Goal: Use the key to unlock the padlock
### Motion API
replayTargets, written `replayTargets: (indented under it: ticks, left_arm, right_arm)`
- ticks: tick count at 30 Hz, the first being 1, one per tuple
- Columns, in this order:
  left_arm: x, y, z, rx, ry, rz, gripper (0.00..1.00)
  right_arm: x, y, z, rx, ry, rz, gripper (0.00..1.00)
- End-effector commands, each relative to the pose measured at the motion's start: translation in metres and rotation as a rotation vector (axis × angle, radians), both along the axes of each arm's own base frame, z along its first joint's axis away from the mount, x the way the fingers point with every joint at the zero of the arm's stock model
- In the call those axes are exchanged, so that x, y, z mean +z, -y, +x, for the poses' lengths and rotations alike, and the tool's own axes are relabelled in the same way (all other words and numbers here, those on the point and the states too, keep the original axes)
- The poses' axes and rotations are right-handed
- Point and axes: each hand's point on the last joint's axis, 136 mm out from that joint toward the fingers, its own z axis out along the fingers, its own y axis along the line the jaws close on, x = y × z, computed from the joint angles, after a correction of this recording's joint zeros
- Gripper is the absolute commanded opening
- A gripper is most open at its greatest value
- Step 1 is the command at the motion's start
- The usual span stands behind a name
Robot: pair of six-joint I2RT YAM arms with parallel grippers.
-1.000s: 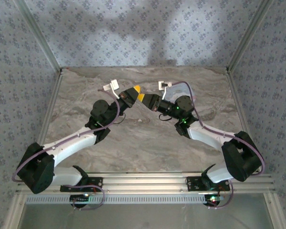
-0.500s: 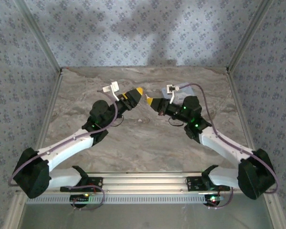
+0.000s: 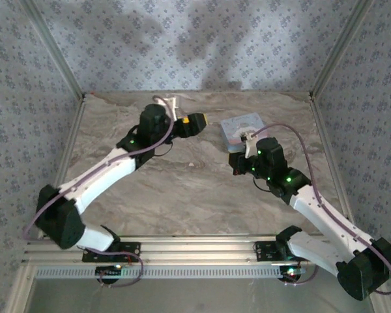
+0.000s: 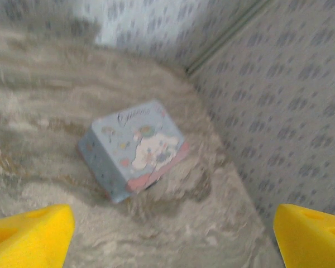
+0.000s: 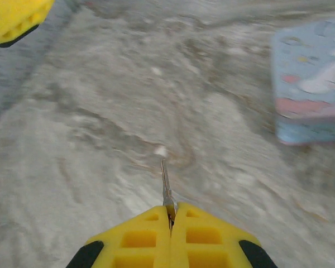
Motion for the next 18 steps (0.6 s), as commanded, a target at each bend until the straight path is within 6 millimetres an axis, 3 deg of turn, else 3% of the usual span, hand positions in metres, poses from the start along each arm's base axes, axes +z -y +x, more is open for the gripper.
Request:
replayTargets:
  ticks: [1,8,12,18]
  left_arm:
    - [-0.039,0.030,-0.009,-0.152,-0.109,0.098,0.92]
    - [-0.075,0.088,0.005,-0.268,-0.082,0.335,0.93]
    - [-0.100,0.110,0.014,-0.314,-0.057,0.472,0.93]
    - [-0.122,0.133,0.029,-0.361,0.003,0.628,0.93]
  right_arm:
    - [-0.015,0.046,-0.004,-0.182,-0.078,-0.163,0.00]
    - [-0.041,0.103,-0.018,-0.399,-0.216,-0.289,0.00]
    - [-0.047,0.117,-0.028,-0.454,-0.252,-0.270,0.00]
    - [-0.046,0.127,-0.035,-0.479,-0.258,-0.258,0.00]
